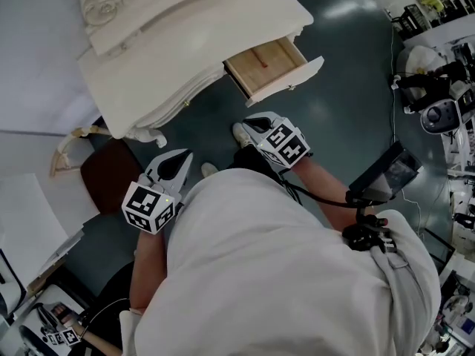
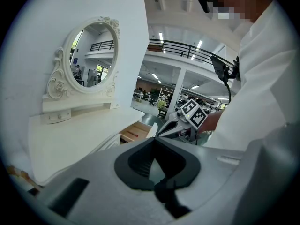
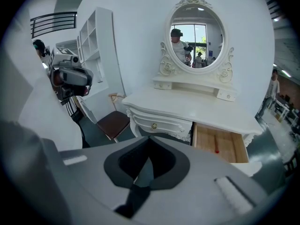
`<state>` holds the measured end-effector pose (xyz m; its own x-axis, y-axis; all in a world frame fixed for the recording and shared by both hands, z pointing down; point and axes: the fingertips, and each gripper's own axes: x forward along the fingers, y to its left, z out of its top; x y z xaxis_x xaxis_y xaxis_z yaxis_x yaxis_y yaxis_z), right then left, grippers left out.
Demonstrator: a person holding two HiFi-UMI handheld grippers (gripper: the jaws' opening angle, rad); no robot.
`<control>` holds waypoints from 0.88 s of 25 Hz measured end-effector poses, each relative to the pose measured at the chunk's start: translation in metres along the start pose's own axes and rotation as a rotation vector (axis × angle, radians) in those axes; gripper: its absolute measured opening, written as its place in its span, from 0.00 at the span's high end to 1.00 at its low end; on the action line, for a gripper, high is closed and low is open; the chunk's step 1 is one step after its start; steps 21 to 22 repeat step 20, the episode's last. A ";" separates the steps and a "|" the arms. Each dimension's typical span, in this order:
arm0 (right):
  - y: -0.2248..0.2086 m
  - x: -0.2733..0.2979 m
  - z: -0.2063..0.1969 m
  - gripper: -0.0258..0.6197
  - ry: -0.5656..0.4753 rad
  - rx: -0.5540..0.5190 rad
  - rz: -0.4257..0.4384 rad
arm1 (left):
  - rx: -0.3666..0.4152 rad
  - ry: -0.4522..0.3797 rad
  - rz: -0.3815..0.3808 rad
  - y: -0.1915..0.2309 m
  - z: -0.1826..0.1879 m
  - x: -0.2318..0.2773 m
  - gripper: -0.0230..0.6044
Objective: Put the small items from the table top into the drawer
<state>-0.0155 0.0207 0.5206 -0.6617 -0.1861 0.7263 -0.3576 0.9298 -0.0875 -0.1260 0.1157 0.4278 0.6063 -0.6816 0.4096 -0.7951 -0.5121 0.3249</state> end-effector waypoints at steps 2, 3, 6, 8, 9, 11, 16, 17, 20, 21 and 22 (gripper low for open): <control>0.000 0.002 0.000 0.96 -0.002 -0.011 0.005 | -0.002 -0.001 0.008 0.000 0.000 0.000 0.96; 0.000 0.002 -0.001 0.96 -0.003 -0.013 0.005 | -0.003 0.000 0.008 -0.001 -0.002 0.001 0.96; 0.000 0.002 -0.006 0.96 -0.002 -0.012 0.005 | 0.000 0.007 0.005 -0.003 -0.005 0.004 0.96; 0.001 0.003 -0.007 0.96 -0.001 -0.013 0.006 | 0.000 0.010 0.005 -0.003 -0.006 0.004 0.96; 0.002 0.003 -0.007 0.96 -0.002 -0.013 0.007 | 0.000 0.011 0.006 -0.003 -0.006 0.004 0.96; 0.002 0.003 -0.008 0.96 -0.003 -0.012 0.007 | 0.001 0.015 0.004 -0.004 -0.006 0.004 0.96; -0.001 0.005 -0.010 0.96 -0.003 -0.018 0.002 | 0.008 0.021 0.004 -0.005 -0.007 0.006 0.96; -0.001 0.005 -0.011 0.96 0.000 -0.020 0.002 | 0.009 0.021 0.006 -0.005 -0.007 0.006 0.96; -0.002 0.007 -0.010 0.96 0.002 -0.029 0.005 | 0.008 0.020 0.012 -0.005 -0.006 0.006 0.96; -0.002 0.007 -0.010 0.96 0.002 -0.029 0.005 | 0.008 0.020 0.012 -0.005 -0.006 0.006 0.96; -0.002 0.007 -0.010 0.96 0.002 -0.029 0.005 | 0.008 0.020 0.012 -0.005 -0.006 0.006 0.96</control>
